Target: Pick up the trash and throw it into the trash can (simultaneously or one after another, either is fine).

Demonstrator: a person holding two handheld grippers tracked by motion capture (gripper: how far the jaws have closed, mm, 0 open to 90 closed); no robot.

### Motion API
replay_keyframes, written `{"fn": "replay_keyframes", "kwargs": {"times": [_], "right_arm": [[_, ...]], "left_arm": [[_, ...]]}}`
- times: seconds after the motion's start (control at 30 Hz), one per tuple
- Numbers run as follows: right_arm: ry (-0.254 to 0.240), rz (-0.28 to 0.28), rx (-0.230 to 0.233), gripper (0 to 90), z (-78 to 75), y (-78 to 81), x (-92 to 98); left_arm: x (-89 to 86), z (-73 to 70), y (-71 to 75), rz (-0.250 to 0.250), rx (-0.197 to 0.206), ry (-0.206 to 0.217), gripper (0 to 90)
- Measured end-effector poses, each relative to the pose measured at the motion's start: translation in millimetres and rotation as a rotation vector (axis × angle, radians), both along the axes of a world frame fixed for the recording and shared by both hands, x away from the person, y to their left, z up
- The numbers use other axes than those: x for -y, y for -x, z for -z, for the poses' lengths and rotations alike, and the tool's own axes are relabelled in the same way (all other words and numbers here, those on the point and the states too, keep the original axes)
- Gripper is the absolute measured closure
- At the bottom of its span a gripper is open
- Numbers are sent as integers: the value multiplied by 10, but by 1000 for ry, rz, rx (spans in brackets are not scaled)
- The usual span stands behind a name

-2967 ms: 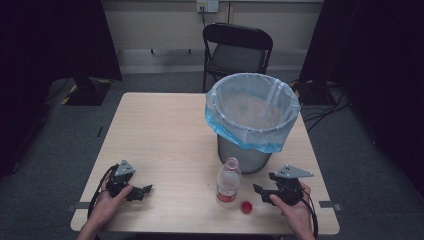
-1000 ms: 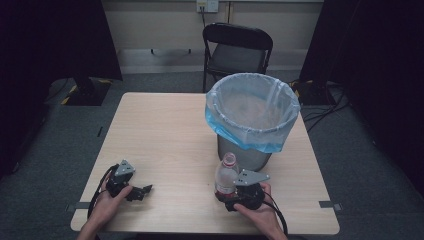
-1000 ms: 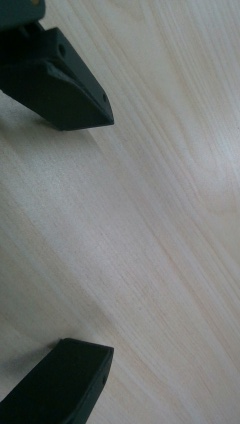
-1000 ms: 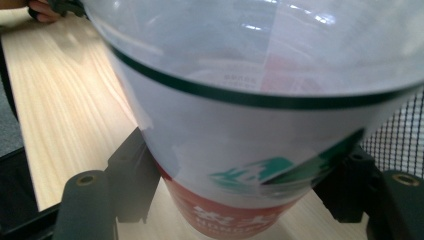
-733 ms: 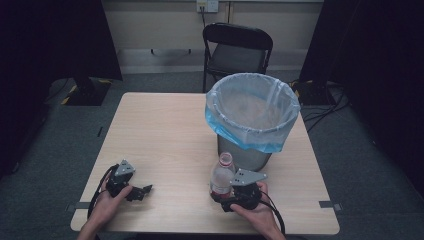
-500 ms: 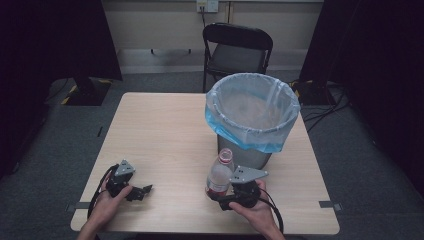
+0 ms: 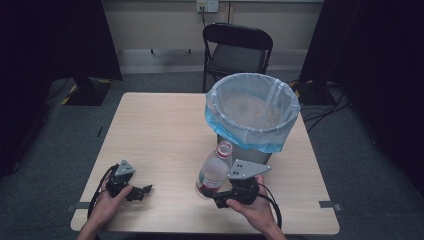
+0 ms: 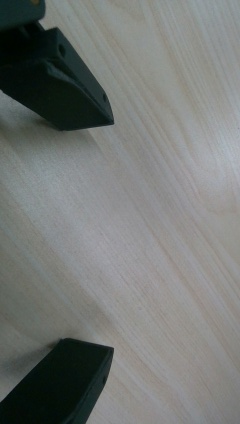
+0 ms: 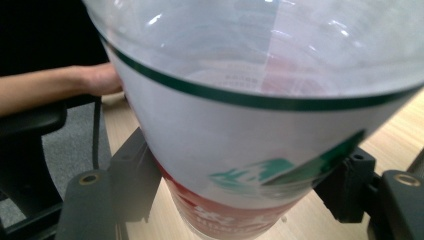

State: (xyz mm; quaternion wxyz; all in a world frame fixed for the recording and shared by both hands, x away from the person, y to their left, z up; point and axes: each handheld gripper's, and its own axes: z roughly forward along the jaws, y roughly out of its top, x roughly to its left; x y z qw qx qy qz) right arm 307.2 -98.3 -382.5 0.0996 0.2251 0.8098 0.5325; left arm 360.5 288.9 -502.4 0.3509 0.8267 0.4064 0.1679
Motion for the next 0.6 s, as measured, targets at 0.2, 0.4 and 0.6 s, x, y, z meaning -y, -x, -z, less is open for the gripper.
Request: {"fn": "replay_keyframes", "kwargs": {"times": [0.2,0.4,0.6], "right_arm": [[-19,-11,15,290,-127,-1,-17],[-48,-14,33,290,-297,-9,-38],[-82,-25,54,290,-480,-18,-55]], "left_arm": [[-1,-1,-1,1,1,-2,0],[-5,-3,-2,6,0,-8,0],[-5,-3,-2,6,-1,-7,0]]}}
